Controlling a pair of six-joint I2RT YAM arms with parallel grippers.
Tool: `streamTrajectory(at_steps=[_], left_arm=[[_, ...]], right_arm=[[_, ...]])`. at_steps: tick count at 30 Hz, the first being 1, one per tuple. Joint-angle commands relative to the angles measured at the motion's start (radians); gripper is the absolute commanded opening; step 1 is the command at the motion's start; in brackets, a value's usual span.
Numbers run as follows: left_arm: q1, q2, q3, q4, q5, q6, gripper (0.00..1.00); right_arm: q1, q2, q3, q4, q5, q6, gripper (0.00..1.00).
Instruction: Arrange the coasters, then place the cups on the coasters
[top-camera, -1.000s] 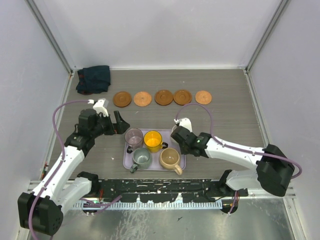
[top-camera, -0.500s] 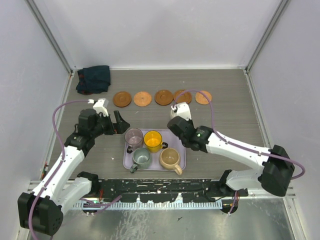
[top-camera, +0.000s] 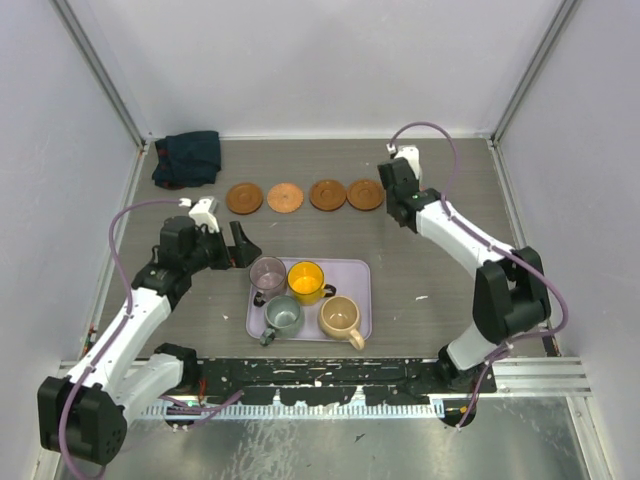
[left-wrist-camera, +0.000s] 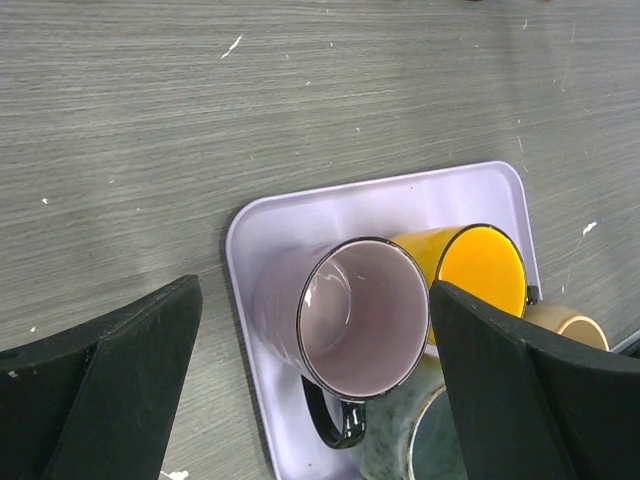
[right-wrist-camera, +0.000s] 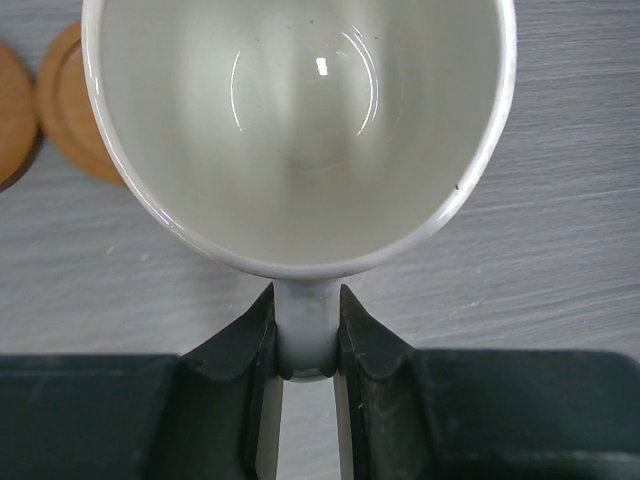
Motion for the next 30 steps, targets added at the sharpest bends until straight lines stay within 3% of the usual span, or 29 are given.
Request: streamTrajectory(at_steps=[1, 11, 30], left_arm=[[-0.003, 0.01, 0.018, 0.068, 0.014, 0.013, 0.98], [-0.003, 0.075, 0.054, 0.084, -0.033, 0.041, 0.98], [-0.003, 0.23, 0.115, 0.11, -0.039, 0.052, 0.98]], right_arm=[[-0.096, 0.048, 0.121, 0.15, -0.066, -0.053, 0.01], [-0.247, 0.244, 0.236, 0.172, -0.199, -0.063, 0.01], [-0.27, 0.407, 0.277, 0.214, -0.251, -0.073, 0.01]])
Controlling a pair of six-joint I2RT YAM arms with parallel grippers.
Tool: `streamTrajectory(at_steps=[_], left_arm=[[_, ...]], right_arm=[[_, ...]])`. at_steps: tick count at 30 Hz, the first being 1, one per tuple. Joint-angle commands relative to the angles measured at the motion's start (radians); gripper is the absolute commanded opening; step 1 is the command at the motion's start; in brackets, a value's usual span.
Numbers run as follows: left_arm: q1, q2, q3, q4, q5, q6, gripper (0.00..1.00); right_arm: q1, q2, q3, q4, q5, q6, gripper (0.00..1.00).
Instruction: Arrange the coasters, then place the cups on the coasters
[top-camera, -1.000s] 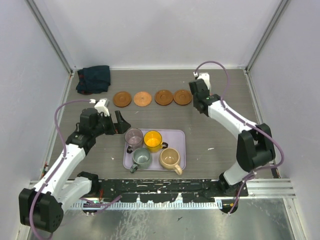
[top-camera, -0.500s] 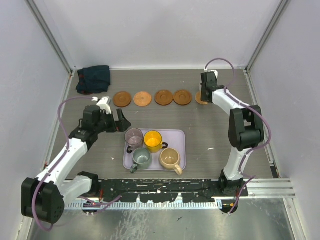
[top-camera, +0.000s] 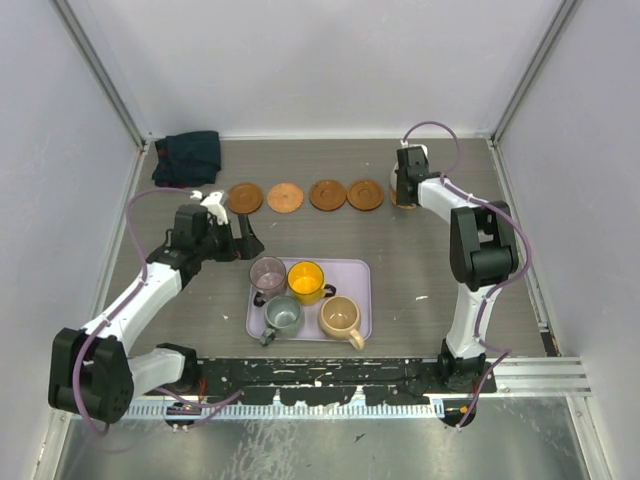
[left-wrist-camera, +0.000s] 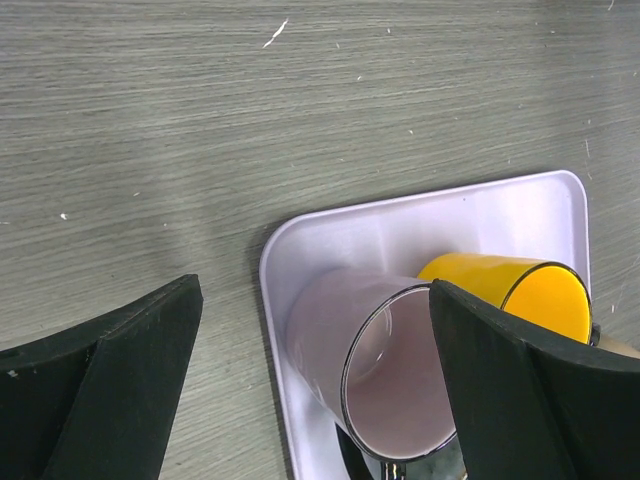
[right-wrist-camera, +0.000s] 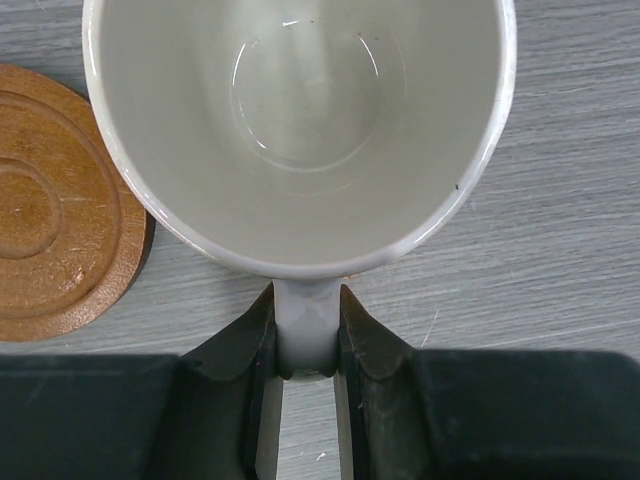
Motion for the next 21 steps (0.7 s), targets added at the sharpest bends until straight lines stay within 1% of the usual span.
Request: streamTrajectory(at_steps=[1, 10, 21], left_arm=[[-0.003, 0.001, 0.05, 0.068, -0.002, 0.021, 0.98], [-0.004, -0.009, 0.044, 0.069, 0.003, 0.015, 0.98], [-0.004, -0.032, 0.03, 0.081, 0.017, -0.002, 0.98]], right_arm=[[-0.005, -0.015, 0.058, 0.111, 0.013, -0.004, 0.01], [-0.005, -0.072, -0.002, 0.108, 0.022, 0.018, 0.01], [-0.005, -0.181, -0.084, 0.186, 0.06, 0.012, 0.01]])
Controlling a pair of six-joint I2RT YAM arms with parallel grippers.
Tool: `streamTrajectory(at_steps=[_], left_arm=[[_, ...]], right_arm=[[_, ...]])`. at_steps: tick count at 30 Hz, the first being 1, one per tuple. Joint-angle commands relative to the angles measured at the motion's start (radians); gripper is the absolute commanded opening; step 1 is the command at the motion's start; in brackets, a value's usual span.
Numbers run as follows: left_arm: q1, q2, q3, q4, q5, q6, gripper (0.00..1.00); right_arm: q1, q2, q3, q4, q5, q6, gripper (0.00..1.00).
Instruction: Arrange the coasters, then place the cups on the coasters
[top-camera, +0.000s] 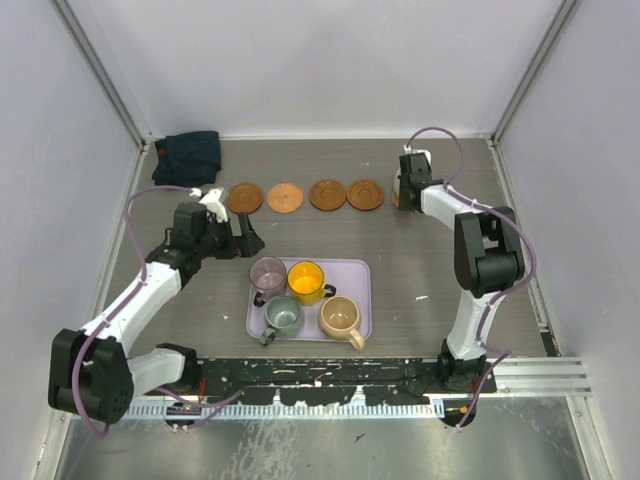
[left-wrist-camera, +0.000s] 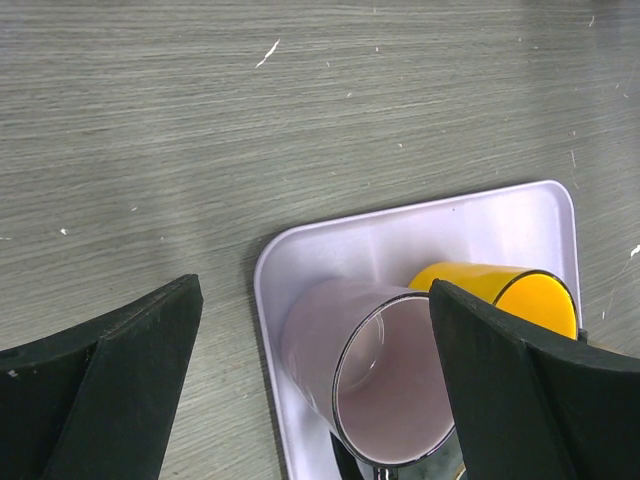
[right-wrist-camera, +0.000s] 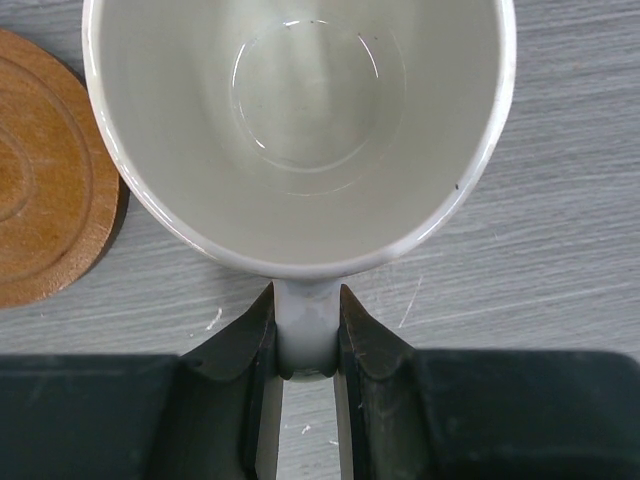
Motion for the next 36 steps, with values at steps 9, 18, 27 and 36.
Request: streamTrajectory(at_steps=[9, 18, 27, 36], left_arm=[[-0.004, -0.047, 0.013, 0.068, 0.021, -0.004, 0.98], [-0.004, -0.053, 0.006, 0.065, 0.023, -0.007, 0.98], [-0.004, -0.06, -0.001, 0.065, 0.021, -0.005, 0.98], [-0.004, -0.055, 0.0, 0.062, 0.016, -0.002, 0.98]], right_arm=[[-0.004, -0.171, -0.04, 0.158, 0.039, 0.007, 0.01], [-0.003, -0.167, -0.075, 0.164, 0.027, 0.025, 0.01], [-0.003, -0.141, -0.089, 0.191, 0.021, 0.027, 0.01], [-0.004, -0.103, -0.091, 0.211, 0.018, 0.028, 0.01]])
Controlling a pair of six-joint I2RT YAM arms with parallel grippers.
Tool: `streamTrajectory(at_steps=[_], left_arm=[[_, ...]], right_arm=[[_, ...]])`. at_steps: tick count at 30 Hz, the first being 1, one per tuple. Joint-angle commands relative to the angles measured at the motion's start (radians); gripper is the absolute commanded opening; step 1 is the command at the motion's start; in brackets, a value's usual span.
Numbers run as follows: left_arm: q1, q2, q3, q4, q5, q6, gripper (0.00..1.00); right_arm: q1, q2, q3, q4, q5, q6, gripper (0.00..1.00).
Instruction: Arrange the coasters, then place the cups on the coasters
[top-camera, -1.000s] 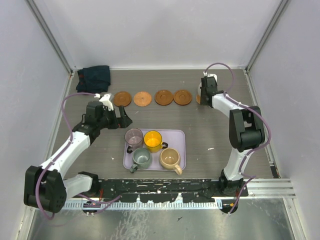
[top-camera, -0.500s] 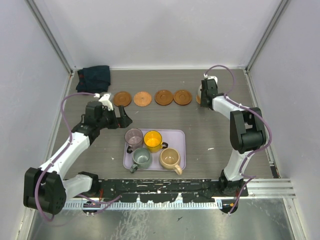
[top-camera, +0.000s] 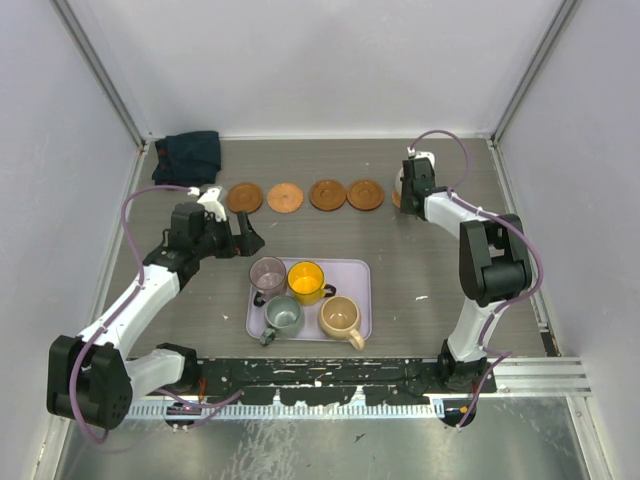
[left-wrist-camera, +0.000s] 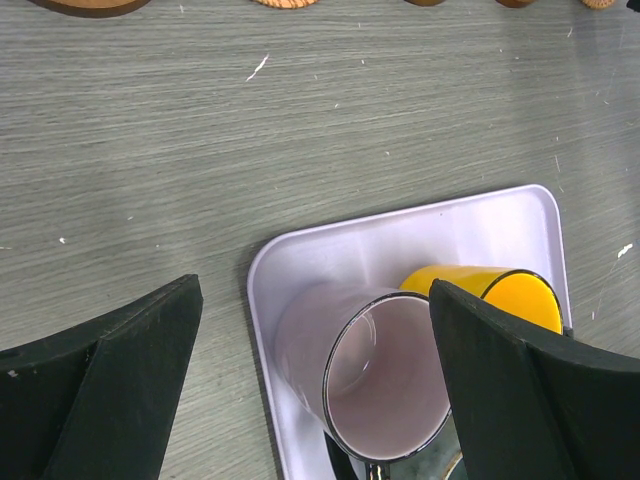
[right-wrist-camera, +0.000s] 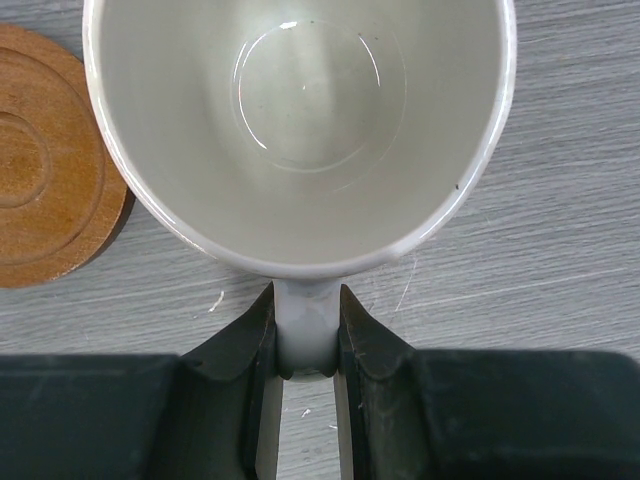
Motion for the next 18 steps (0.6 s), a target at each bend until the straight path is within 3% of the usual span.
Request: streamTrajectory(at_steps=[1, 18], left_arm=[[-0.003, -0.021, 0.003, 0.05, 0.007, 0.002, 0.98], [-0.004, -0.015, 0.002, 0.05, 0.003, 0.005, 0.98]], right_arm=[[-0.004, -0.008, 0.015, 0.141, 0.021, 0.016, 0.01], [-0.003, 0.02, -0.026, 0.154, 0.019, 0.044, 0.01]])
